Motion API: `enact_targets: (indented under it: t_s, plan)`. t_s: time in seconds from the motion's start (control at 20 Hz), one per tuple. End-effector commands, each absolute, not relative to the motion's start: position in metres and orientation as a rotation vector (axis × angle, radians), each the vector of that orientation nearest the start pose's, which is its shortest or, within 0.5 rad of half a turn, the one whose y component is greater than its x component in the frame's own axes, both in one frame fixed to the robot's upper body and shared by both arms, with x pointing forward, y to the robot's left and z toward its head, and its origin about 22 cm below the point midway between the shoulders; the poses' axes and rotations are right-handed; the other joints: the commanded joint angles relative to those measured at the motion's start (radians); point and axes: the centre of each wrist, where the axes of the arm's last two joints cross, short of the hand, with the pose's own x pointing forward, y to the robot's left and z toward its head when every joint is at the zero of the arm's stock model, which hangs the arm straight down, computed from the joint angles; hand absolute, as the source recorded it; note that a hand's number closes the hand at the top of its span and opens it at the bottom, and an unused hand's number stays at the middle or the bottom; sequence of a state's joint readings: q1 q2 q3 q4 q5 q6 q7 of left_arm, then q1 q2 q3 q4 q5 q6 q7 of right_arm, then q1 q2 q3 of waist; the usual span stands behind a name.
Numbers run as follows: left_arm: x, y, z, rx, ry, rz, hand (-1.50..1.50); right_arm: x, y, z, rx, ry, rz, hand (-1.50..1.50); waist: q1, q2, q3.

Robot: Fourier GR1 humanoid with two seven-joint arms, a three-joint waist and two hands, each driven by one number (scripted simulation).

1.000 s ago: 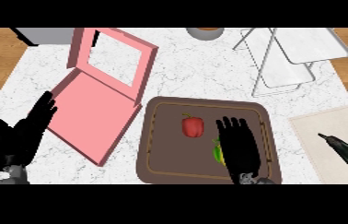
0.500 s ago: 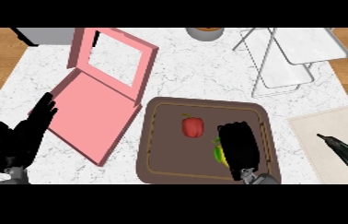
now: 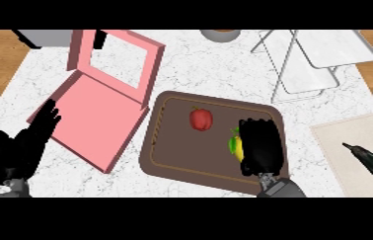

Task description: Pick the lemon from the tray and place it in the tiered shelf

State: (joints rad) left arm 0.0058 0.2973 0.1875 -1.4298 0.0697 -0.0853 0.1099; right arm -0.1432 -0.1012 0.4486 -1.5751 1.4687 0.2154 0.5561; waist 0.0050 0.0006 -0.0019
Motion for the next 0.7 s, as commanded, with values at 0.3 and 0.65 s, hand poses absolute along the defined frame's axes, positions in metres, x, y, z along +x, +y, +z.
enact_targets:
  t_s: [0.3,0.65]
  plan:
    - [0.24,0.336,0.001,0.214,-1.364,-0.084,0.0,0.335,-0.166,0.102,-1.416,-0.632,0.309,1.5,0.066,0.026,0.002]
    - [0.252,0.335,0.003,0.187,-1.349,-0.12,0.0,0.375,-0.135,0.174,-1.434,-0.709,-0.033,1.5,0.099,0.024,0.0]
